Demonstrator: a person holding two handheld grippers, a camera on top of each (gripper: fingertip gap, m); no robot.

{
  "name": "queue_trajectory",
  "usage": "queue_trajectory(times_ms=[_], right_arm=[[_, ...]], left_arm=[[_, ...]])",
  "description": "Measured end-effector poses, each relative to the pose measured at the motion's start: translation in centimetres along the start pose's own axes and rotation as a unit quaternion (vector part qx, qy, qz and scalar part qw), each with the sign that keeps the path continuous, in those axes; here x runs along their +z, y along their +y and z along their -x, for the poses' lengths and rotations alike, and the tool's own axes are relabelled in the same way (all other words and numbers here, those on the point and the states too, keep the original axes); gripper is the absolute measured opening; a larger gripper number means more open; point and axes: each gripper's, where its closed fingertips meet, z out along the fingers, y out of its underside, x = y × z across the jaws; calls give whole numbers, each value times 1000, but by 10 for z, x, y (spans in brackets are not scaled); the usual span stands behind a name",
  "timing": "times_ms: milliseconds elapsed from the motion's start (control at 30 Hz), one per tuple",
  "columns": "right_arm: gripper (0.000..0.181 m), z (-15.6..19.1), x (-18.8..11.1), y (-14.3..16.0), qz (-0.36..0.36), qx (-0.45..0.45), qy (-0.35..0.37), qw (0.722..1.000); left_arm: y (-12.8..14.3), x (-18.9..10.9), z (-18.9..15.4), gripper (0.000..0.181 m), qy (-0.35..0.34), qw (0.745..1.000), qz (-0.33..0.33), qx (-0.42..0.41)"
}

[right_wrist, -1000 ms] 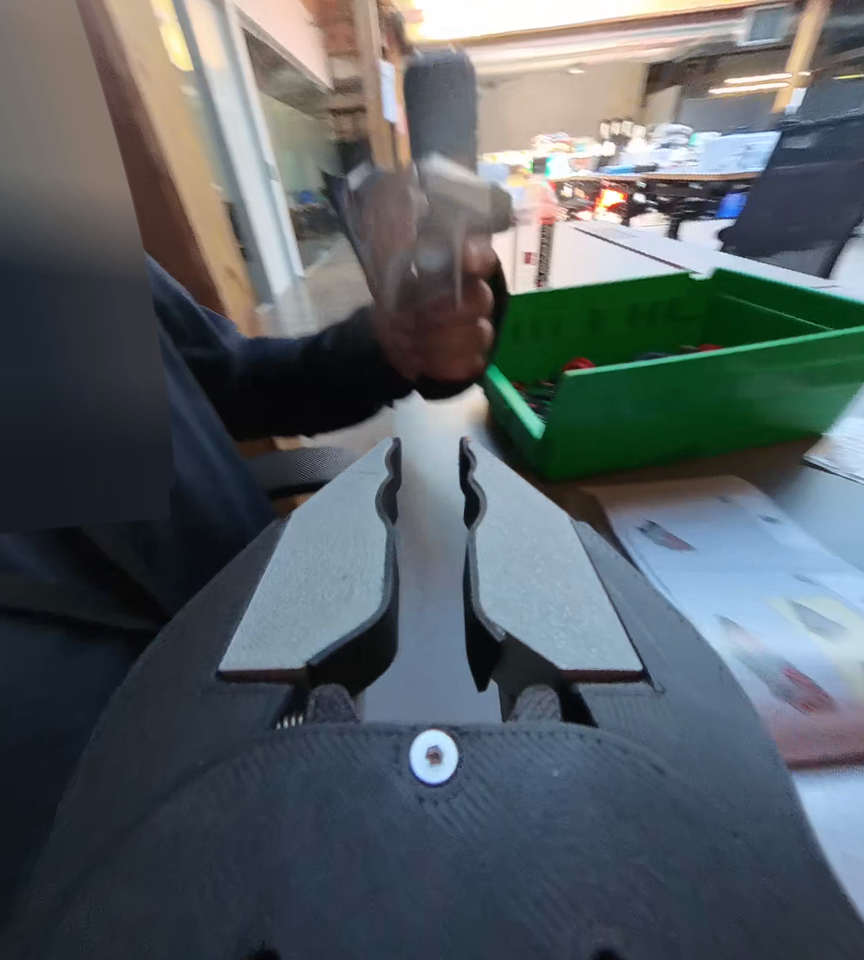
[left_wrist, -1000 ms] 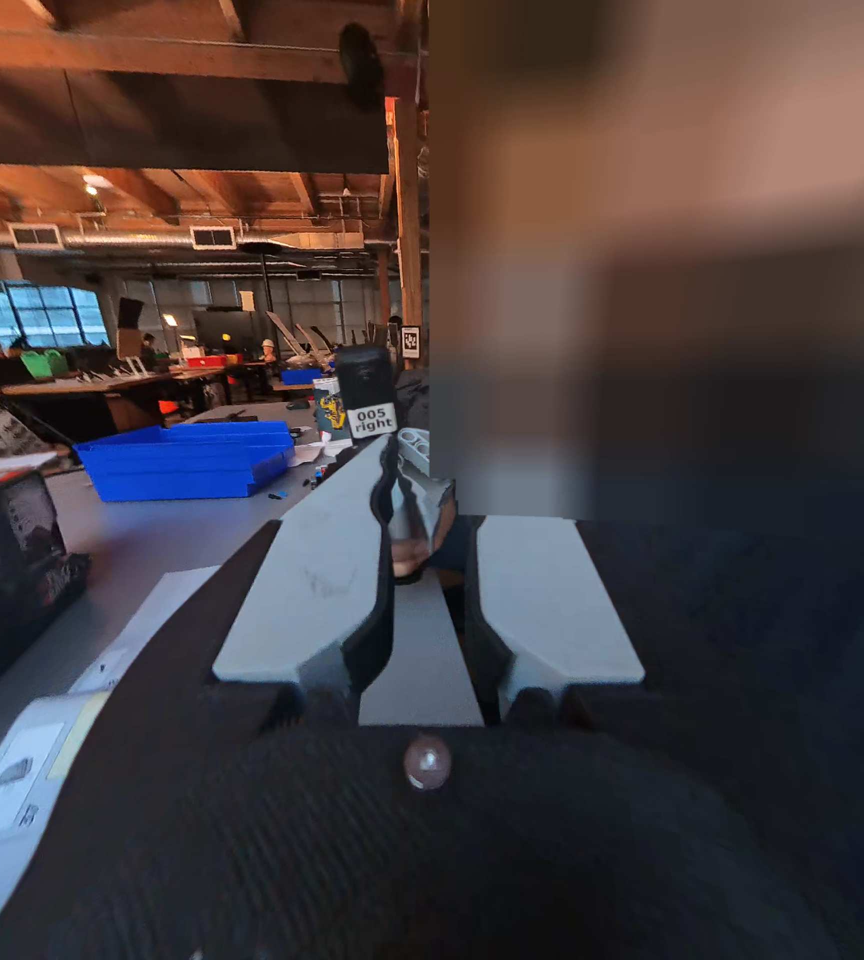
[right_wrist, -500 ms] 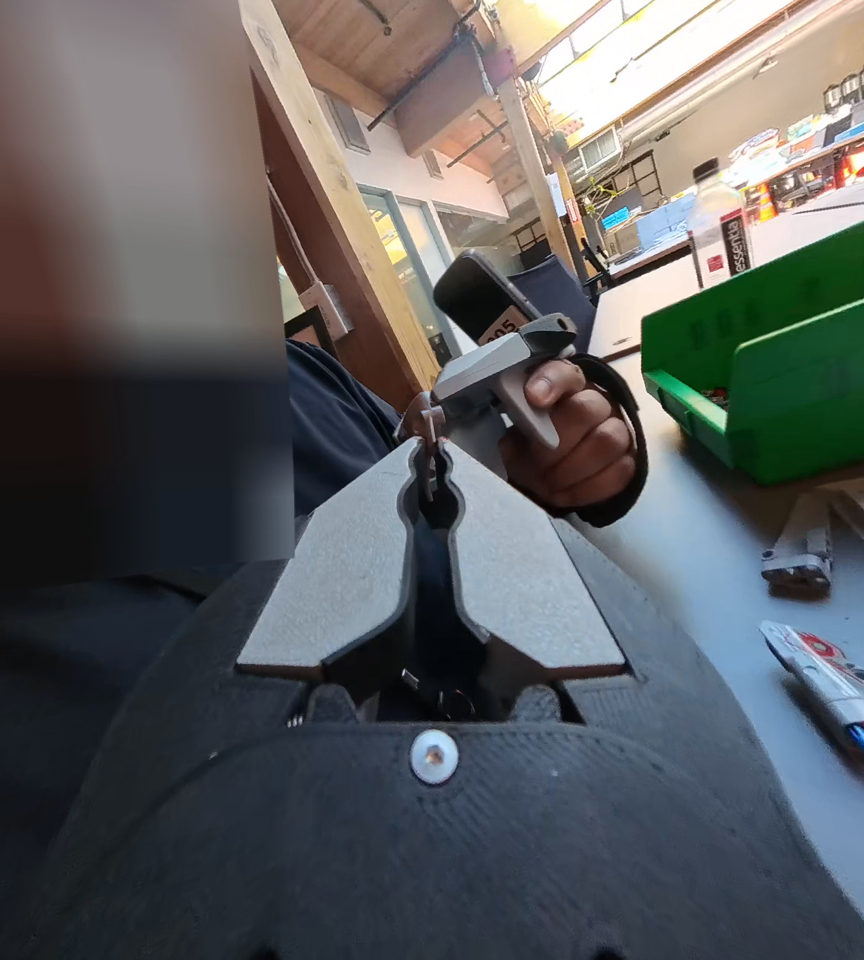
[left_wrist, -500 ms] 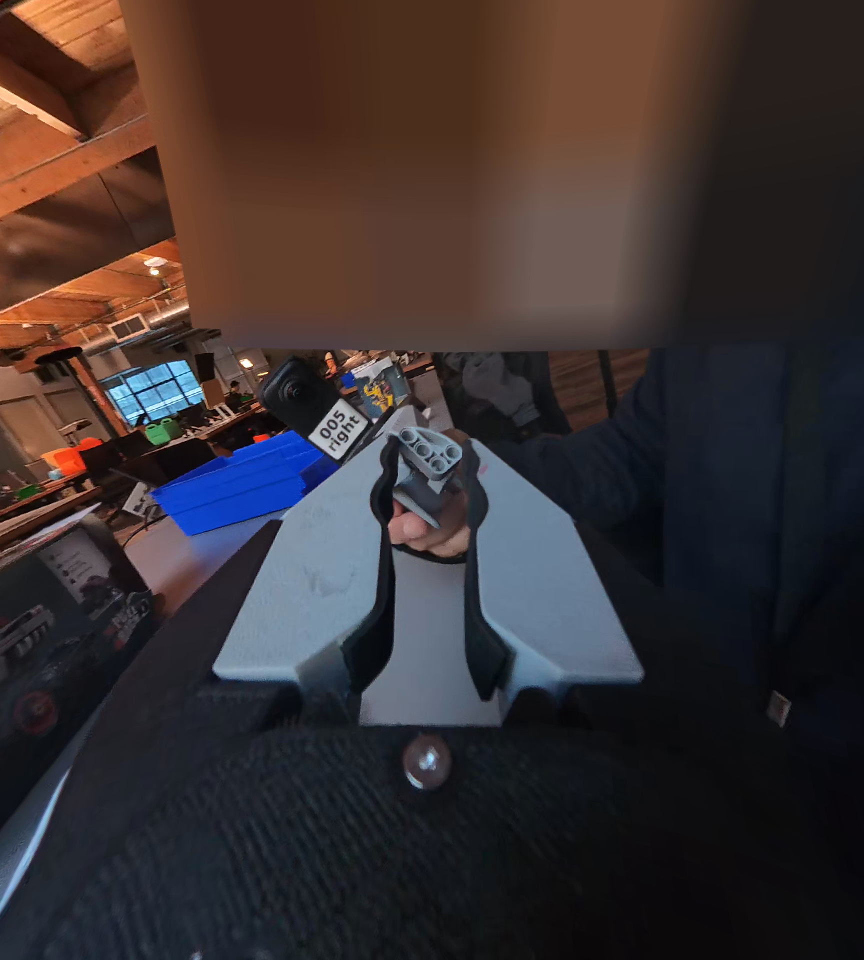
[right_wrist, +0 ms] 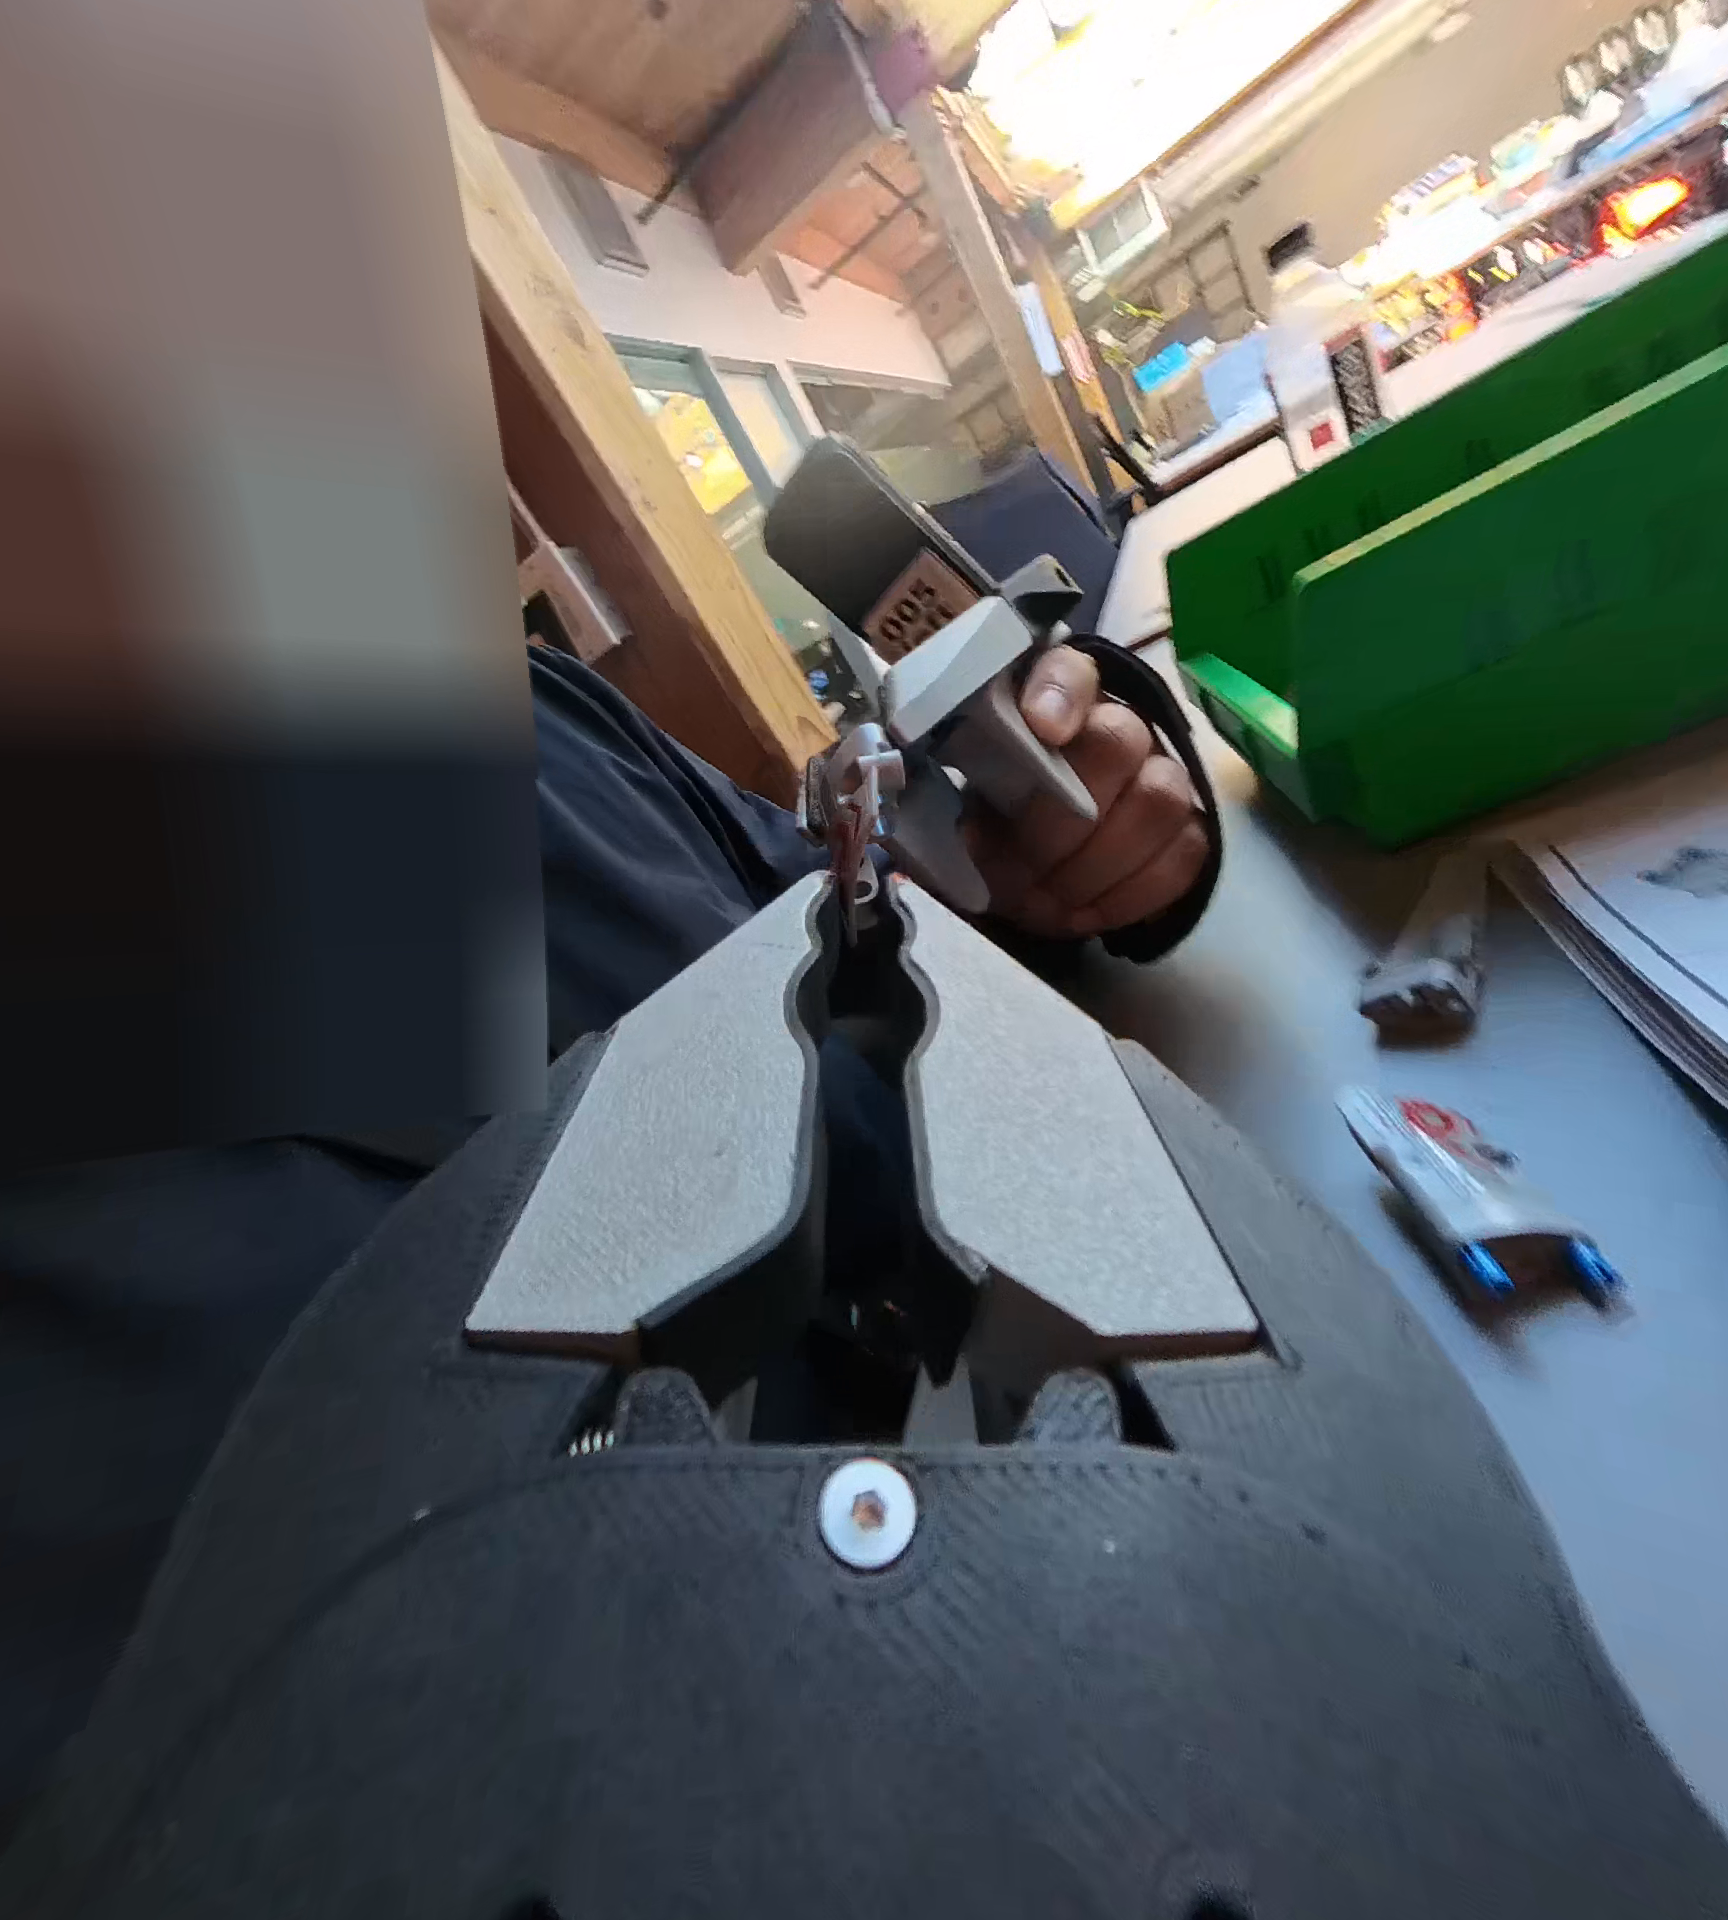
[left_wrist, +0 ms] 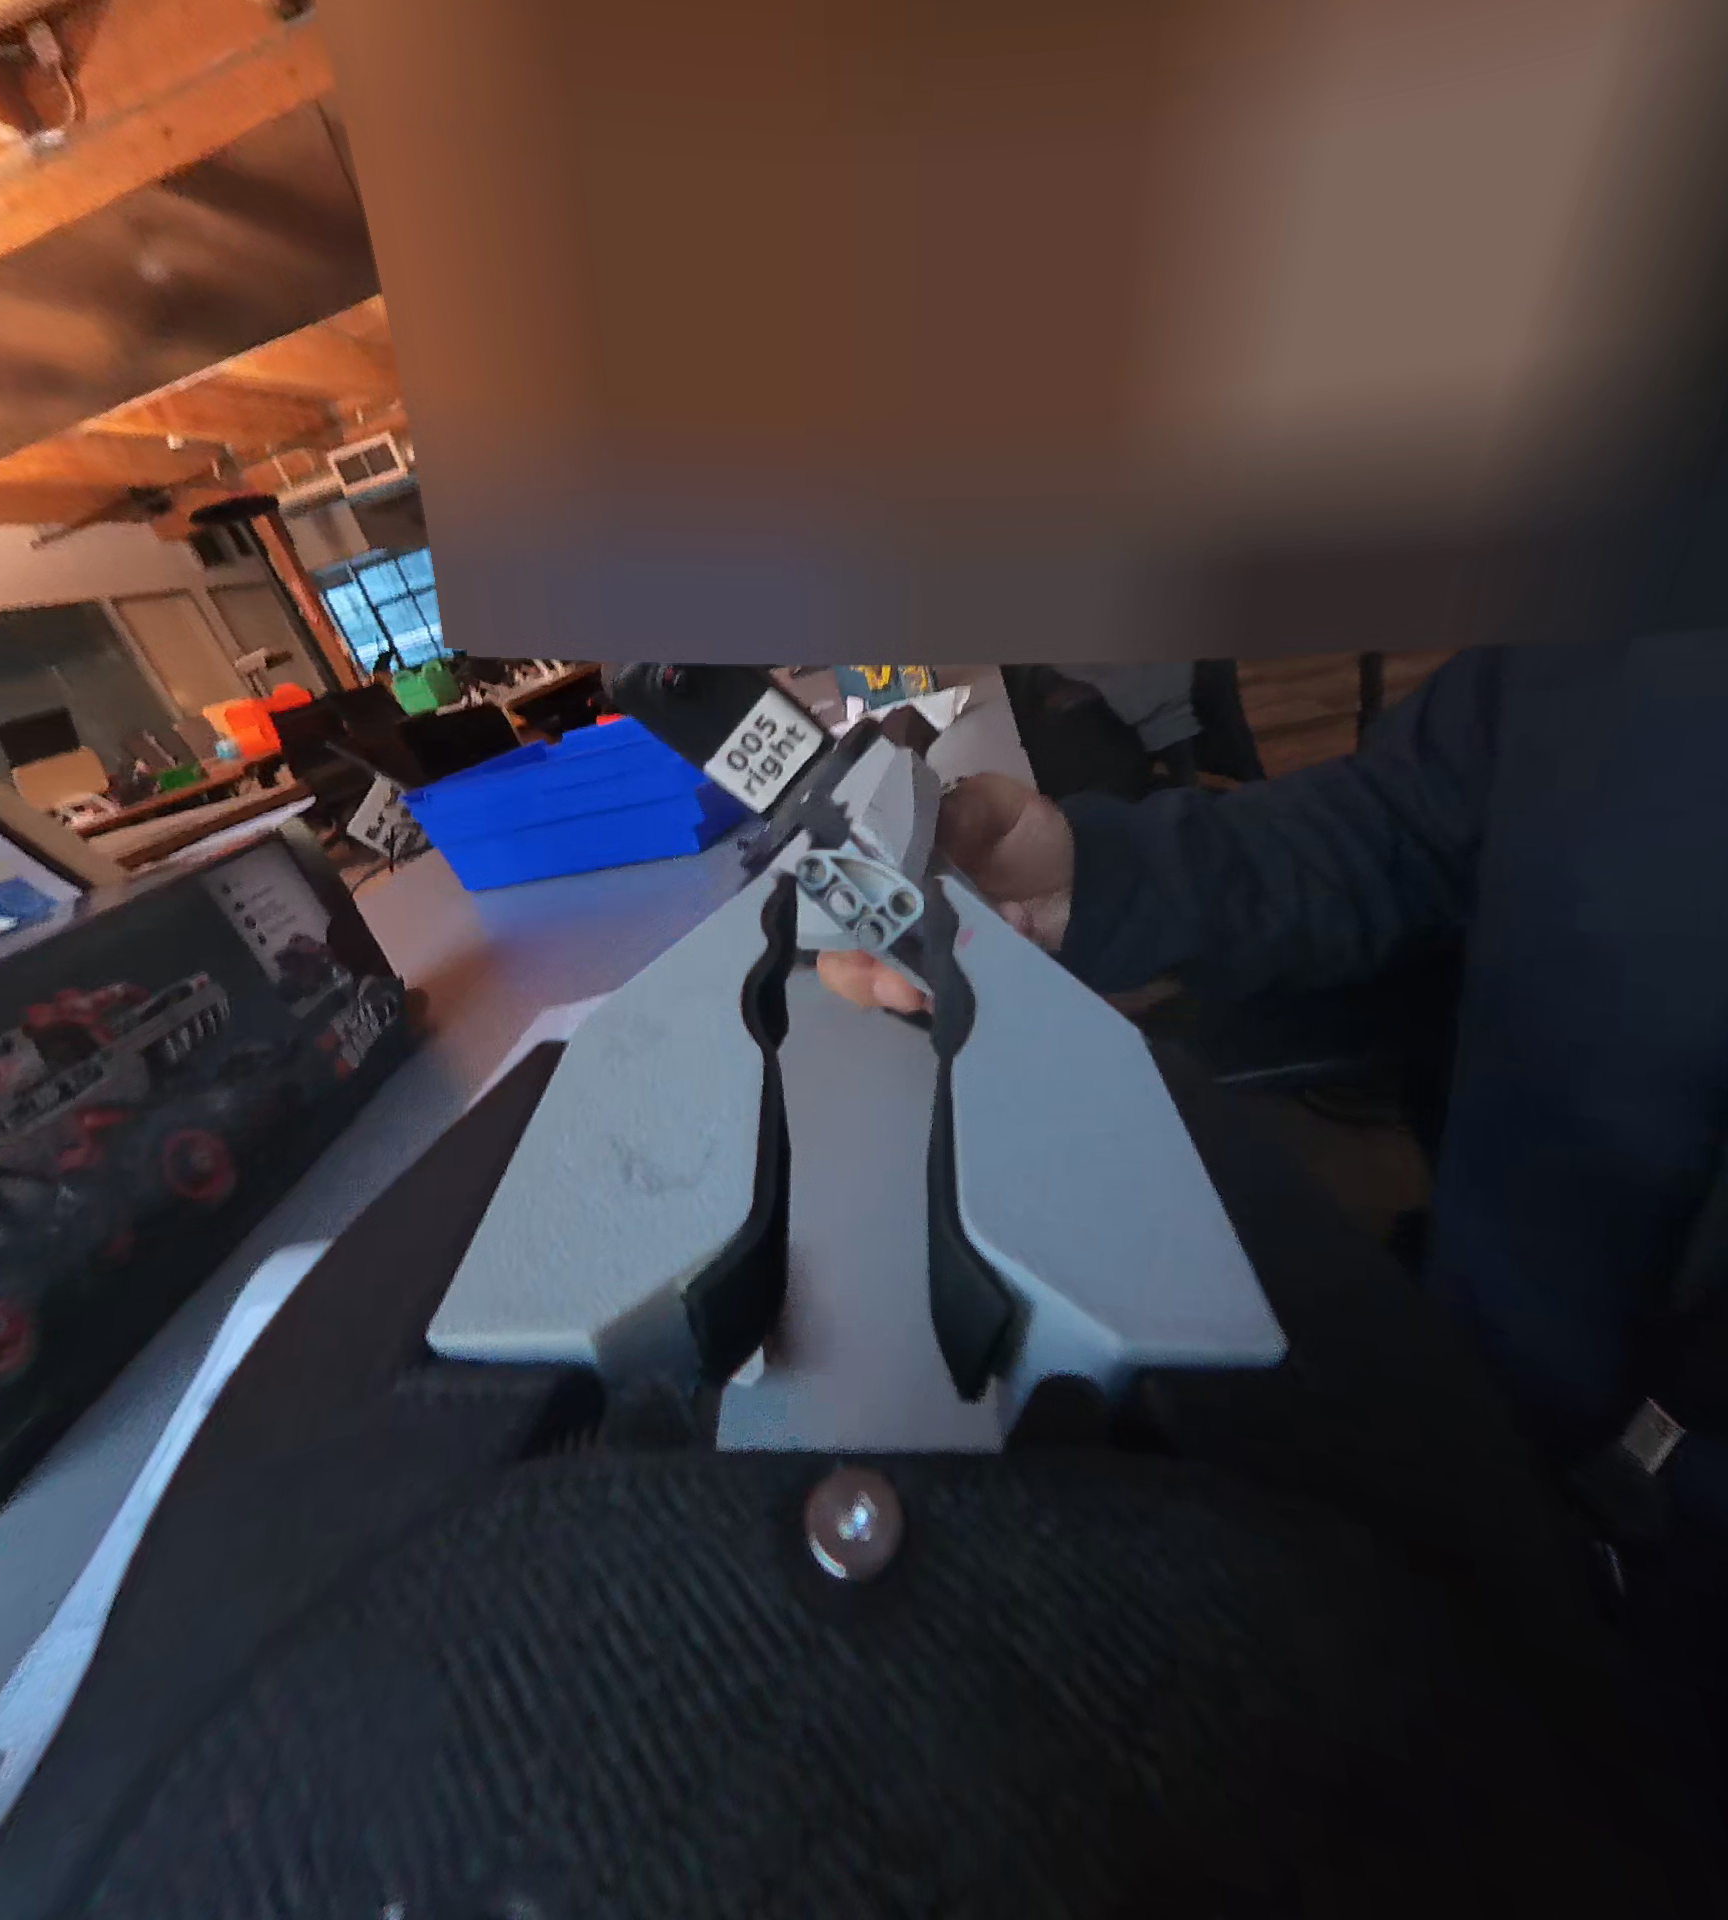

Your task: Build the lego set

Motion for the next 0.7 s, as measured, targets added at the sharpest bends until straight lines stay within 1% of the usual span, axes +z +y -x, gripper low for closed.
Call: queue_trajectory(times_ms=[67, 200, 233, 300, 367, 400, 567, 633, 700], right_arm=[[4, -4, -5, 2, 10, 0, 23, 1000], [4, 0, -6, 4, 26, -15, 46, 998], [4, 1, -5, 2, 22, -16, 48, 998], [6, 5, -5, -4, 1, -12, 36, 999], [8, 7, -4, -5, -5, -1, 26, 1000], [8, 5, -5, -5, -5, -5, 32, 999], [5, -6, -10, -5, 15, -60, 97, 993], [4, -11, -13, 0, 44, -111, 134, 984], [4, -12, -15, 7, 83, -182, 163, 966]], left_arm=[[7, 2, 1, 21, -5, 1000, 19, -2], [7, 2, -2, 20, -7, 1000, 18, 9], [8, 2, -2, 17, -8, 1000, 21, 9], [11, 2, -1, 15, -17, 999, 32, 18], [12, 1, -1, 15, -22, 999, 33, 28], [14, 1, 1, 15, -27, 999, 37, 25], [25, 3, 8, 15, -46, 997, 67, 11], [31, 5, 8, 15, -45, 995, 84, 10], [33, 7, 6, 15, -38, 995, 88, 8]])
